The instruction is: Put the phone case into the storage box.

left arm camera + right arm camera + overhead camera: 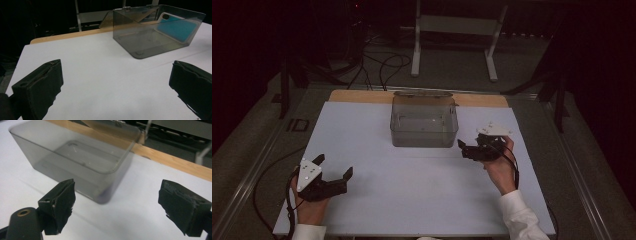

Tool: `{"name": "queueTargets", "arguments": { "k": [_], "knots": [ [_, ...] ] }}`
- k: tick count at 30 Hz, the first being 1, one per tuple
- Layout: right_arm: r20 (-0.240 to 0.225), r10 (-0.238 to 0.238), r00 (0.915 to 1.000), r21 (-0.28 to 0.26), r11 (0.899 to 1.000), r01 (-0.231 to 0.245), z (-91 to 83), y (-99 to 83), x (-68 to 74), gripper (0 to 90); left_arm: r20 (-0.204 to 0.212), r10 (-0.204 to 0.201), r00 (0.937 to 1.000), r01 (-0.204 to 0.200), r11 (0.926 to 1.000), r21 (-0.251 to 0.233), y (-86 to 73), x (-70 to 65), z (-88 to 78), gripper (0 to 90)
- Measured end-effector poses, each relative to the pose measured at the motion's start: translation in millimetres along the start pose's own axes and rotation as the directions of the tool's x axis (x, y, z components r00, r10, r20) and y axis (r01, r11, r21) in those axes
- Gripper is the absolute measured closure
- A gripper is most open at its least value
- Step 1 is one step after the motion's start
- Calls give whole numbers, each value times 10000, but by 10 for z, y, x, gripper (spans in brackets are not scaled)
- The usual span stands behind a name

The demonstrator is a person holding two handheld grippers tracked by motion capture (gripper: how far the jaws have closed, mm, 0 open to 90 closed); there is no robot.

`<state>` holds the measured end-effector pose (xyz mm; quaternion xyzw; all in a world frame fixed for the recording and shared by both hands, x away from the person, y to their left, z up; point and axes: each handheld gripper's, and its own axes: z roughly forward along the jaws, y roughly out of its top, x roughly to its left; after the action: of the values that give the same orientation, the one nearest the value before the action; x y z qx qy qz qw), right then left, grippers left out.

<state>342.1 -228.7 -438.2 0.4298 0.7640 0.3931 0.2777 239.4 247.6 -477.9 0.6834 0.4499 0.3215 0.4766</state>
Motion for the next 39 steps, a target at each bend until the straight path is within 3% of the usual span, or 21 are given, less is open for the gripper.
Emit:
{"name": "queueTargets", "arguments": {
  "k": [4,7,9,13,17,28,39],
  "knots": [
    [163,-310,9994,-225,9993,314,-143,-113,28,136,61,5,10000,-5,10000,-23,6,-1,-4,1],
    [-75,95,9999,-641,9979,-100,-243,-227,16,145,130,39,9999,-39,10000,-25,8,-4,-5,1],
    [20,259,9997,-775,9967,-257,-286,-323,11,145,202,39,9998,-38,10000,-53,10,-7,-7,1],
    [-132,280,9995,-1056,9940,-292,-376,-441,14,142,359,39,9993,-34,9999,-127,12,-16,-11,1],
    [-308,265,9992,-1766,9838,-315,-495,-533,70,145,485,125,9987,-115,9997,-208,19,-25,-21,1],
    [-210,421,9989,-2174,9750,-456,-644,-924,41,143,670,263,9974,-245,9993,-271,21,-51,-30,1],
    [-310,540,9981,-2560,9648,-602,-735,-1071,9,138,900,267,9956,-238,9992,-333,-12,-72,-16,1]
  ]
}}
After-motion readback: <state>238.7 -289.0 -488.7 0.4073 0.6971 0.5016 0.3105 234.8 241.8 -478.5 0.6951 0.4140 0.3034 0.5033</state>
